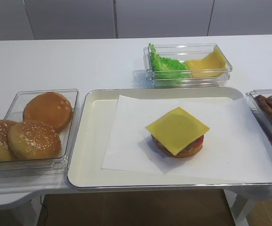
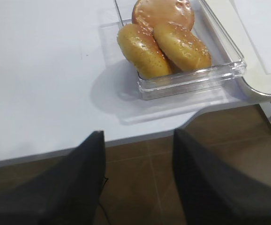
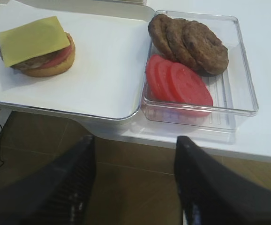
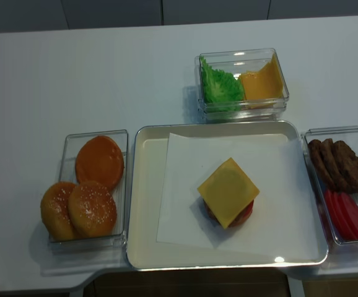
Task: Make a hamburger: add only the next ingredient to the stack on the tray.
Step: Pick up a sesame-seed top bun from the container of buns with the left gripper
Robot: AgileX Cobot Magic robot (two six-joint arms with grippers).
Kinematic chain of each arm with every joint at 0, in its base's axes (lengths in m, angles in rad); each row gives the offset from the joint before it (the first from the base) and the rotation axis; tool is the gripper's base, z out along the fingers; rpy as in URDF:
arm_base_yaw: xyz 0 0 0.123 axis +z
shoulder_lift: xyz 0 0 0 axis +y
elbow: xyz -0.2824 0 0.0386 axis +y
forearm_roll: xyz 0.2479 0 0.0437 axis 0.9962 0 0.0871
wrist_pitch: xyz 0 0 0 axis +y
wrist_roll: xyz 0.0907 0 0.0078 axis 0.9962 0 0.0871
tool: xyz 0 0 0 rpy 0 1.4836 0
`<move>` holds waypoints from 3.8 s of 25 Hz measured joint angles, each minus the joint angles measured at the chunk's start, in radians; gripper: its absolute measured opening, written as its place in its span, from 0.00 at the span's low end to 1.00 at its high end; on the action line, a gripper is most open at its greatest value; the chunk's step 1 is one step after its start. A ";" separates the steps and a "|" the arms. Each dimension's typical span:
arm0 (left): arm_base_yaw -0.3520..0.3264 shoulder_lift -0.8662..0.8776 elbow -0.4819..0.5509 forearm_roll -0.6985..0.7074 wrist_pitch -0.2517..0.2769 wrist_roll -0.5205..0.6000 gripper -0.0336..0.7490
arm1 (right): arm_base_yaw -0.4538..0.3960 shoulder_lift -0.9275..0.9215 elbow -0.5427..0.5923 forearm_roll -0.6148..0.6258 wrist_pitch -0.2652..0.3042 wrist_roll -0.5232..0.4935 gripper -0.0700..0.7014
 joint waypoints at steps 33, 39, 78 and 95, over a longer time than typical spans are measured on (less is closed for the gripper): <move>0.000 0.456 -0.173 -0.166 -0.141 -0.151 0.61 | 0.000 0.000 0.000 0.002 0.000 -0.007 0.62; 0.000 0.740 -0.191 -0.206 -0.229 -0.204 0.61 | 0.000 0.000 0.000 0.004 0.000 -0.007 0.62; 0.318 1.306 -0.231 -0.611 -0.216 0.401 0.60 | 0.000 0.000 0.000 0.006 0.000 -0.007 0.62; 0.318 1.320 -0.238 -0.643 -0.150 0.484 0.34 | 0.000 0.000 0.000 0.008 0.000 -0.003 0.62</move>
